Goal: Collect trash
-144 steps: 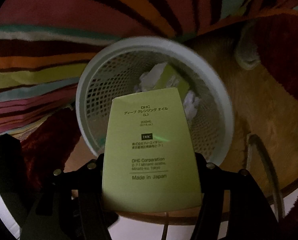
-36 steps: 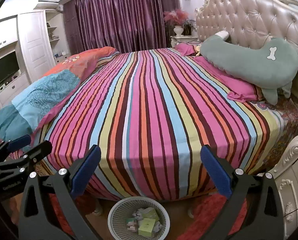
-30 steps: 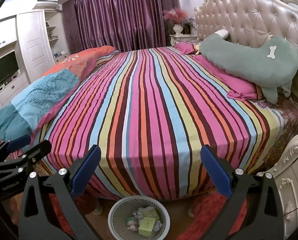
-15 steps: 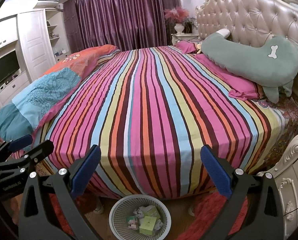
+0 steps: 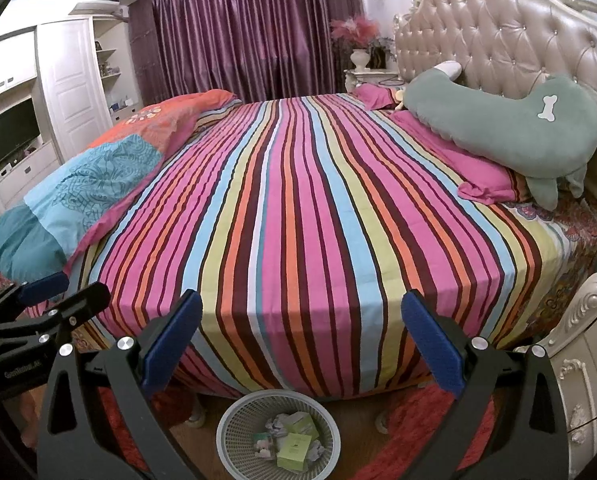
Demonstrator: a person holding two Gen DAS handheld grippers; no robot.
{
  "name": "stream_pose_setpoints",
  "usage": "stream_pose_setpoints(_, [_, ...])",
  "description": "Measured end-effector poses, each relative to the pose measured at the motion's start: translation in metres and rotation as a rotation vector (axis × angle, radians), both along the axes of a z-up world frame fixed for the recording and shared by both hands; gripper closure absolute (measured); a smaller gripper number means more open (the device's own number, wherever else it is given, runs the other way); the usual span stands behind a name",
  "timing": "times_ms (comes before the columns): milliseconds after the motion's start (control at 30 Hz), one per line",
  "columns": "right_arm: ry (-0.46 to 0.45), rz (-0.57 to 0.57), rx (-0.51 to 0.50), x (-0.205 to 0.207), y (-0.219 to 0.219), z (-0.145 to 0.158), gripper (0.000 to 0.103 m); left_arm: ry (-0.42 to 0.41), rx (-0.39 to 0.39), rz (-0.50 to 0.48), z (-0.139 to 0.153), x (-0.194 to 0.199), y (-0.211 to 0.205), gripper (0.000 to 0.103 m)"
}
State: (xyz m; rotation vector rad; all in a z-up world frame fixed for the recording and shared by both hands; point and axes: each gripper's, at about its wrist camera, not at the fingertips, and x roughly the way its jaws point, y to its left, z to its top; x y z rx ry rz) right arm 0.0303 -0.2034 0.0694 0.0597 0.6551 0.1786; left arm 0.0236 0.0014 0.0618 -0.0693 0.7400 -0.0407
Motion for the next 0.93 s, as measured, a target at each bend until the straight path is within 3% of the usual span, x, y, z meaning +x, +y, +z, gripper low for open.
stream_pose_setpoints(200, [0.007,0.006,-0.001,0.0001,0.0005,-0.0019,0.007,0.001,0.053,0.013,-0.0013,0.0008,-0.0041,0.018])
stream_pose_setpoints(600, [0.013,0.010,0.002,-0.0003,0.0012,-0.0030,0.007,-0.054,0.084,0.039,0.0031,-0.0030,-0.0082,0.018])
stream_pose_setpoints(933, [0.015,0.006,0.000,-0.0005,0.0028,-0.0040,0.007,-0.010,0.043,0.029,0.0014,0.0011,-0.0042,0.018])
